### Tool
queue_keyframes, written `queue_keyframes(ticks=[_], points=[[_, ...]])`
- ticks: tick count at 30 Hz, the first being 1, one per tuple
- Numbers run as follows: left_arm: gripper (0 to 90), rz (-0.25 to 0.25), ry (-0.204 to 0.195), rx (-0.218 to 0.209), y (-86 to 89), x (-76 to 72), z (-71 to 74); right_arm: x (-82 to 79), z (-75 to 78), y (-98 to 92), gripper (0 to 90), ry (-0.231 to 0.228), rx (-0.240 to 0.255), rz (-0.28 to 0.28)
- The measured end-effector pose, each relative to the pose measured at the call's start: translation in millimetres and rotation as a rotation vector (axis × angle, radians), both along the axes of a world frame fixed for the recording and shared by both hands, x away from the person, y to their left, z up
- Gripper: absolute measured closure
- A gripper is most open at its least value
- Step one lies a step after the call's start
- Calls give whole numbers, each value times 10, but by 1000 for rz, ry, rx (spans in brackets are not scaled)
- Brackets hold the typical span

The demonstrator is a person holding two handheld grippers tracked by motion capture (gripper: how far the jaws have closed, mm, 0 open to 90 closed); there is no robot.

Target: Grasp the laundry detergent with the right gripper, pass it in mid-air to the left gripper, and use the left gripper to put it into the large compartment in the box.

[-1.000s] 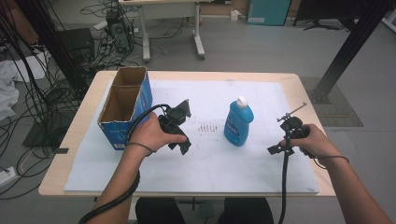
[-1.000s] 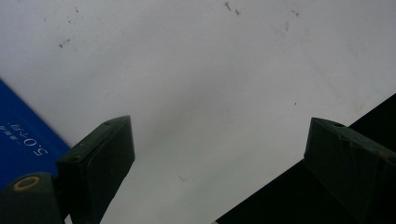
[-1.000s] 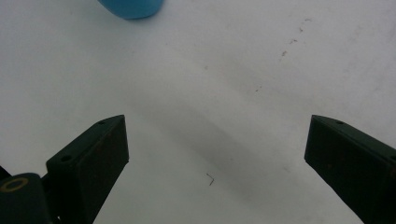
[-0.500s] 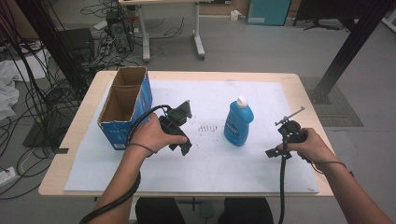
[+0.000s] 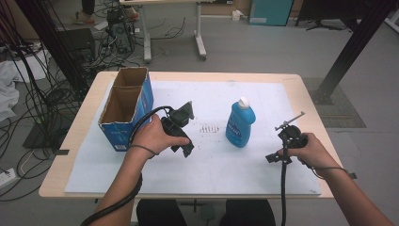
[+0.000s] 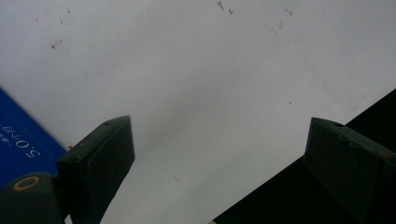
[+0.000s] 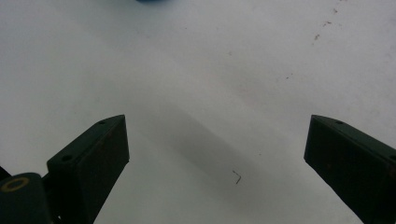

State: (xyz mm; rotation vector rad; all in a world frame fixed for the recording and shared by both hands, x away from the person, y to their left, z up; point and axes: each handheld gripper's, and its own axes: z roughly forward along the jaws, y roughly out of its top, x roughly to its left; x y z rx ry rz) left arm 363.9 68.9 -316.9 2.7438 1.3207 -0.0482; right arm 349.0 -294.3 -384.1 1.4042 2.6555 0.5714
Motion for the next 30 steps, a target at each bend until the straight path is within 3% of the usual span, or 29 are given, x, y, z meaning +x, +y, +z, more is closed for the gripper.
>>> queue_keyframes(ticks=[30], points=[[90,0,-3,-2,-15,-14,15,-134,-73,226,67,-4,6,51]])
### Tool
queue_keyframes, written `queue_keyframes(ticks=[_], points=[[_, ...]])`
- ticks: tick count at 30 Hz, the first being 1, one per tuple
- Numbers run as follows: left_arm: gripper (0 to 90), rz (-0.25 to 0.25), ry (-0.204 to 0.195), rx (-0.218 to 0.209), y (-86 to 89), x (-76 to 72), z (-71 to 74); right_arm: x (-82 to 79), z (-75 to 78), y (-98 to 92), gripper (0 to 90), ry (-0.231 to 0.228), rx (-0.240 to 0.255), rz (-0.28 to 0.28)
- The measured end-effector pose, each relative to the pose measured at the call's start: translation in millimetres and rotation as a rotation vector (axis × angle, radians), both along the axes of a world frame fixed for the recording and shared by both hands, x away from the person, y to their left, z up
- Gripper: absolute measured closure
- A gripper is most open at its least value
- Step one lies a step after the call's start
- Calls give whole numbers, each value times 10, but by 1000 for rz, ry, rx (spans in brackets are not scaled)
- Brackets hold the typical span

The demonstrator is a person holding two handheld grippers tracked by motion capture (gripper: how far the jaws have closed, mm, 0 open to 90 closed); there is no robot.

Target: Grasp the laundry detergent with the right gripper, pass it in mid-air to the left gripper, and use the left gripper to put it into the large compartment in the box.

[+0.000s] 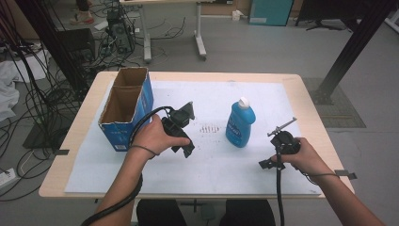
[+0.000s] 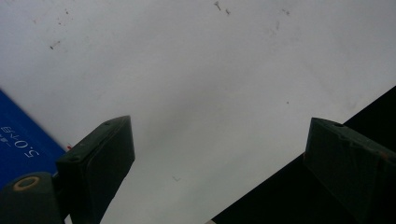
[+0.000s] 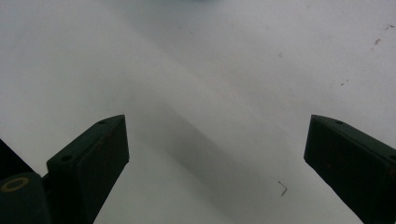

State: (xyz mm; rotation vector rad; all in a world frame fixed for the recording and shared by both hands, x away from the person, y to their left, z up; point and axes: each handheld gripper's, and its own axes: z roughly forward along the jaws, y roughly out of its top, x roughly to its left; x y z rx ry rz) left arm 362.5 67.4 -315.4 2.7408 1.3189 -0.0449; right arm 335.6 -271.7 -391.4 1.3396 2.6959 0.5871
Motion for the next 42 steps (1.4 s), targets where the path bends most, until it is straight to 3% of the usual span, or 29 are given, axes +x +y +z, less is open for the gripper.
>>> queue_keyframes(ticks=[23,42], points=[[90,1,-4,-4,0,-11,4,-36,-39,183,68,-24,45,13],[89,3,-7,-5,-4,-19,5,-59,-96,219,71,-149,97,-11]])
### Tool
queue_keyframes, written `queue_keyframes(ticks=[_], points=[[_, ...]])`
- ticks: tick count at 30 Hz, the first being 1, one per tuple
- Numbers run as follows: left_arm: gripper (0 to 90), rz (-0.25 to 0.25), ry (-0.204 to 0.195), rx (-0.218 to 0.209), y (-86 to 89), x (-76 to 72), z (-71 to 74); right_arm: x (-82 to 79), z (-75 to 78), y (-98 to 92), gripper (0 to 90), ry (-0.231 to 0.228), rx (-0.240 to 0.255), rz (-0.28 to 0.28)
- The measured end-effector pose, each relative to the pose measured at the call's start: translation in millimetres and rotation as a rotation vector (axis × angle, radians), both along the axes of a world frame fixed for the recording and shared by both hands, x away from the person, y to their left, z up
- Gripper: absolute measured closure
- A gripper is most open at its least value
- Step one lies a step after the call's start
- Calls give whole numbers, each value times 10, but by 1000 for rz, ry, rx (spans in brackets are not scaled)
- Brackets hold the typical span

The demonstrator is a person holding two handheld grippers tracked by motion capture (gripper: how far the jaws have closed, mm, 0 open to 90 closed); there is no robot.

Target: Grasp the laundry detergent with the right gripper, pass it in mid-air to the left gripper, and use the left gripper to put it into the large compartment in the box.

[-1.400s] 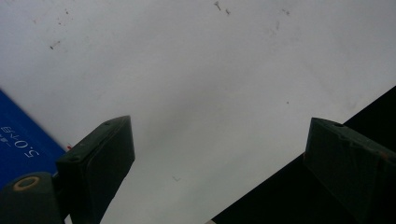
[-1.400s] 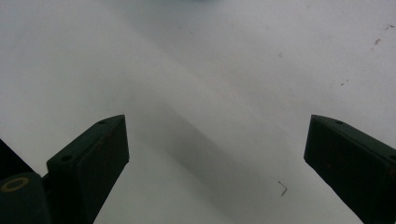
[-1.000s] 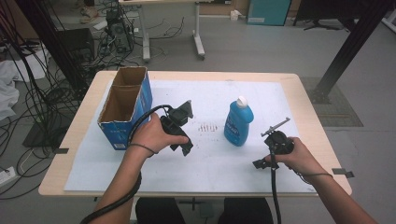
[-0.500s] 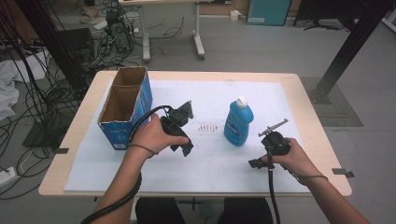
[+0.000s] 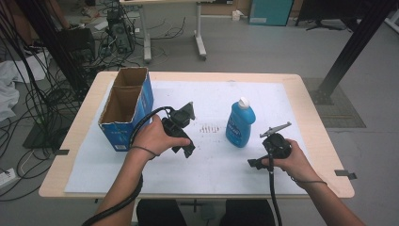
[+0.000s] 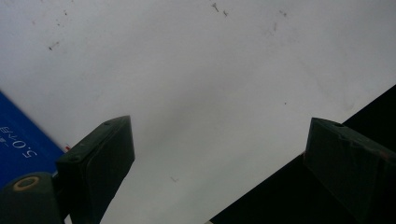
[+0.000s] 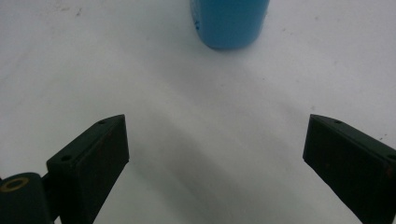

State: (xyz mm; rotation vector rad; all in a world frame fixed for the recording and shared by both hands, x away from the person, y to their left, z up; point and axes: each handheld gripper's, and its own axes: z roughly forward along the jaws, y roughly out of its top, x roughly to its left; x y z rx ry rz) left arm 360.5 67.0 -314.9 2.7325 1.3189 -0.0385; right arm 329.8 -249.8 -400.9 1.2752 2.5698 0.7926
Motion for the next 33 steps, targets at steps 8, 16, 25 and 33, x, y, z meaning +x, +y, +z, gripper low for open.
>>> queue_keyframes(ticks=[8,16,25,33], points=[[89,-1,1,2,5,1,6,-18,-36,-12,71,-31,27,-15],[89,1,-1,0,0,0,11,-27,-44,-1,71,-62,46,-19],[89,3,-2,-1,-1,-6,12,-38,-44,-4,71,-118,91,-29],[89,4,-3,2,-3,-6,14,-45,-50,-7,69,-160,119,-36]])
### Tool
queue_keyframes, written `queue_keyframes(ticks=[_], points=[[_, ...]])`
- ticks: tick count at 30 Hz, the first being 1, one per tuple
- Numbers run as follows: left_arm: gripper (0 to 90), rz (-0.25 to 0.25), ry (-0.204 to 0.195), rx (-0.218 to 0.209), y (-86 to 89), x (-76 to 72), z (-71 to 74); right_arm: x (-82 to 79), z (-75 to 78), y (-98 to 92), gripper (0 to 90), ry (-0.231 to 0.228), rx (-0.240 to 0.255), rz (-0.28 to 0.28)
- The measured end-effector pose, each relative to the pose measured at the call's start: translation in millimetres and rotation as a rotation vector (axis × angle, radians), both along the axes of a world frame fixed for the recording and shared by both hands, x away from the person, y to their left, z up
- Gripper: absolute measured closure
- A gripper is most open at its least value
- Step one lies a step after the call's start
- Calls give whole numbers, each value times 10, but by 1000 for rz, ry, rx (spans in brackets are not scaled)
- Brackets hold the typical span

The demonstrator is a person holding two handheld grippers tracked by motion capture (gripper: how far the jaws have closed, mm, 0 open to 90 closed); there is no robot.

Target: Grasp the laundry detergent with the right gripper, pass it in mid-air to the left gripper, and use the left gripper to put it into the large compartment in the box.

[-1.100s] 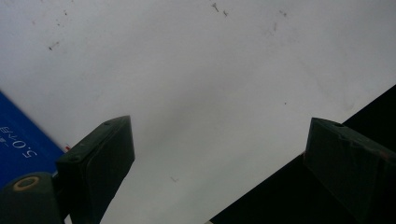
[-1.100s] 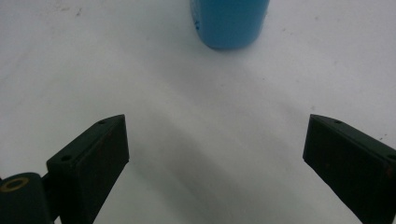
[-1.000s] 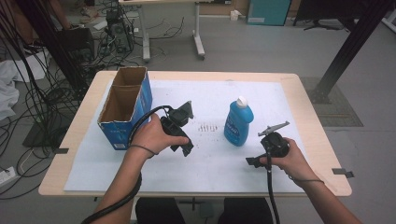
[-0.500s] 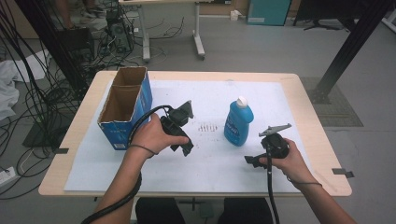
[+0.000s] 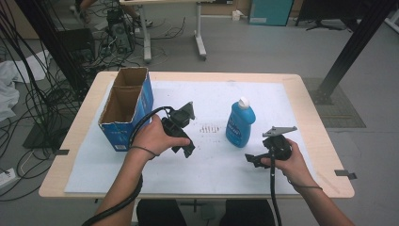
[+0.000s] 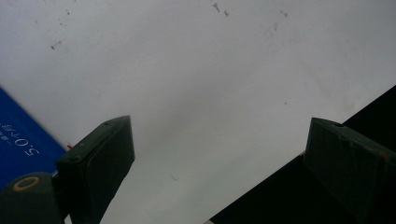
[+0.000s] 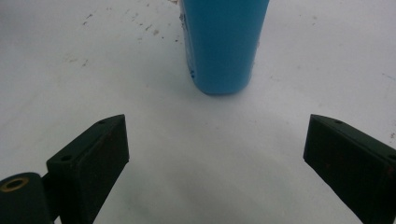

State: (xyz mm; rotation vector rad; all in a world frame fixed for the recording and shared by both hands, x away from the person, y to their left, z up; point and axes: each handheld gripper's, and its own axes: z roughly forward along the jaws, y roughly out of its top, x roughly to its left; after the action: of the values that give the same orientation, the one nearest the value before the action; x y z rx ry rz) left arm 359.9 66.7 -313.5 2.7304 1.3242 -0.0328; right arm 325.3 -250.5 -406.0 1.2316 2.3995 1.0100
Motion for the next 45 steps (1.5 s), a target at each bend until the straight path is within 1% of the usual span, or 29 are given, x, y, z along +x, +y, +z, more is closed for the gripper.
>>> queue_keyframes(ticks=[11,12,13,18,21,24,27,28,34,38,40,45], points=[[89,-2,0,3,4,-3,11,-11,-13,0,64,-43,21,-2],[89,-1,-1,1,4,-4,8,-10,-13,-10,64,-65,33,-15],[89,-1,-1,1,4,-3,5,-8,-13,-14,63,-73,43,-15],[89,-4,2,4,0,-4,1,3,-24,-20,62,-88,63,-30],[89,-1,-1,3,1,-2,7,6,-32,-17,62,-95,69,-29],[89,0,-2,0,-1,-1,15,7,-41,-10,58,-113,71,-31],[89,-1,-2,1,-1,-1,10,8,-46,-8,57,-127,85,-32],[89,-1,-1,3,-1,-1,9,11,-48,-8,57,-139,95,-32],[90,-1,-1,5,2,-3,13,11,-51,-12,55,-176,125,-28],[89,-6,-1,9,3,0,25,17,-64,-6,52,-187,134,-20],[89,3,-5,4,-2,-3,26,18,-69,0,52,-196,137,-20],[89,0,-5,6,4,-1,35,29,-76,12,52,-212,152,-14]])
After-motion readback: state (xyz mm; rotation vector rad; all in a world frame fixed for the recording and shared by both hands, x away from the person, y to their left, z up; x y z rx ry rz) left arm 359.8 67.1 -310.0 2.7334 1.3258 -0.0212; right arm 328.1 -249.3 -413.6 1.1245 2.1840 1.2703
